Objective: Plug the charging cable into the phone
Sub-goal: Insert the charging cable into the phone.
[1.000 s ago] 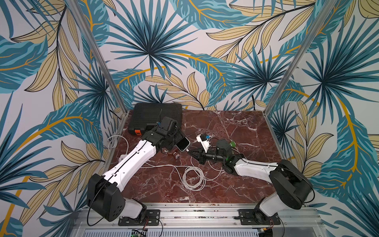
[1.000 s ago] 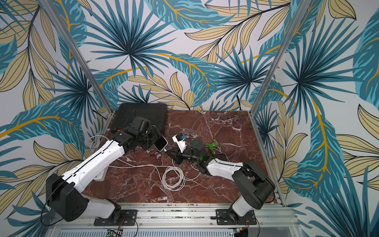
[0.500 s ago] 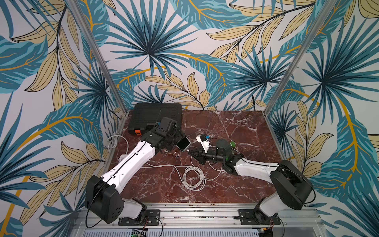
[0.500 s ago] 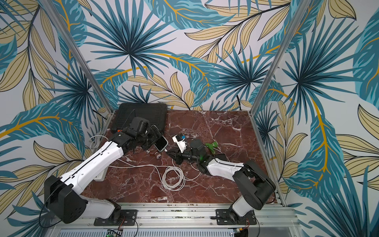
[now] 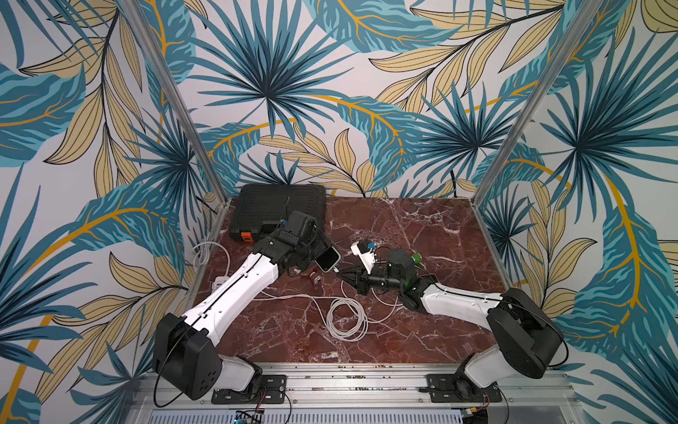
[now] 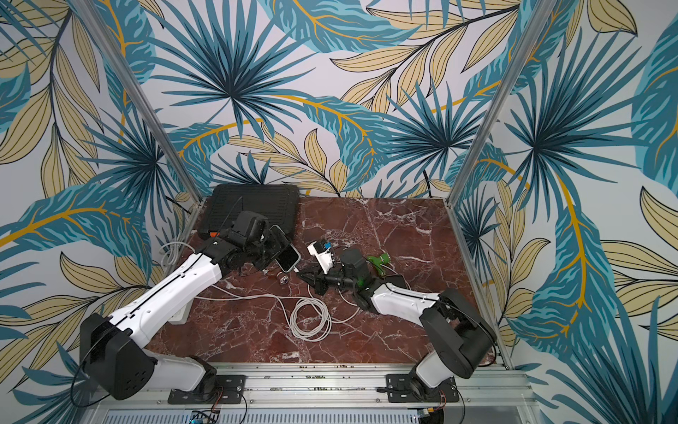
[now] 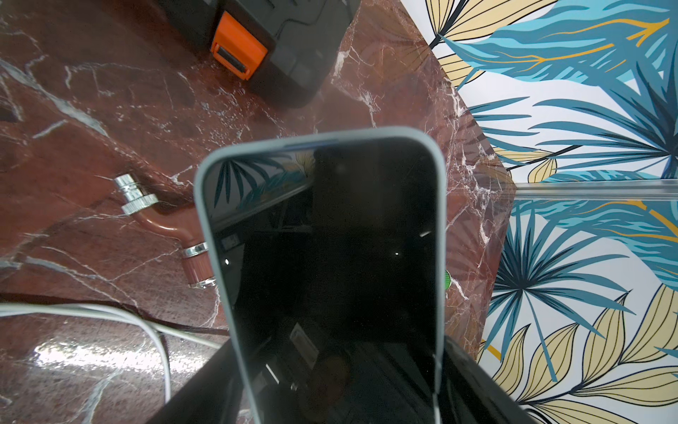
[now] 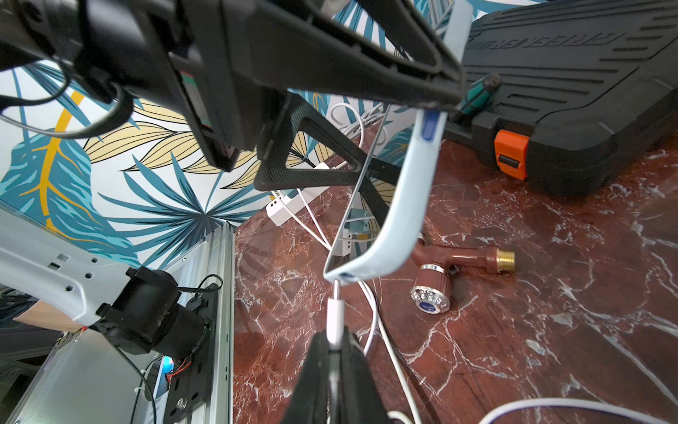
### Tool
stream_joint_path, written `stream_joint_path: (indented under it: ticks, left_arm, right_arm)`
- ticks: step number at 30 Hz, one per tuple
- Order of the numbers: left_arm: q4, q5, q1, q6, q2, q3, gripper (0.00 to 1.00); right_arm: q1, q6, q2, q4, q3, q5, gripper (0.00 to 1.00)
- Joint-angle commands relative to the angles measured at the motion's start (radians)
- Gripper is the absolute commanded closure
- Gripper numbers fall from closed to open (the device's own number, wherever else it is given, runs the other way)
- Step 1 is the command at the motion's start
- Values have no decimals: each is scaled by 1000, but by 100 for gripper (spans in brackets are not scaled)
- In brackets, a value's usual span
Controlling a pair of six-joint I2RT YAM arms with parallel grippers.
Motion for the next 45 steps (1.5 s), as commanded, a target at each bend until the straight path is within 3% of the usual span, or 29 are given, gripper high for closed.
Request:
stream_joint_path:
  ticks: [1,15,45]
  left_arm:
    - [47,-16,-3,21,-42,-1,66]
    - [62,0,-4,23,-50,-15,67]
    - [75,8,-6,21,-48,-22,67]
  right_arm:
    - [5,-32,-29,-32,5,-27,100]
    - [6,-21,-2,-62,39,30,100]
    - [5,-58,-27,-51,-20,10,100]
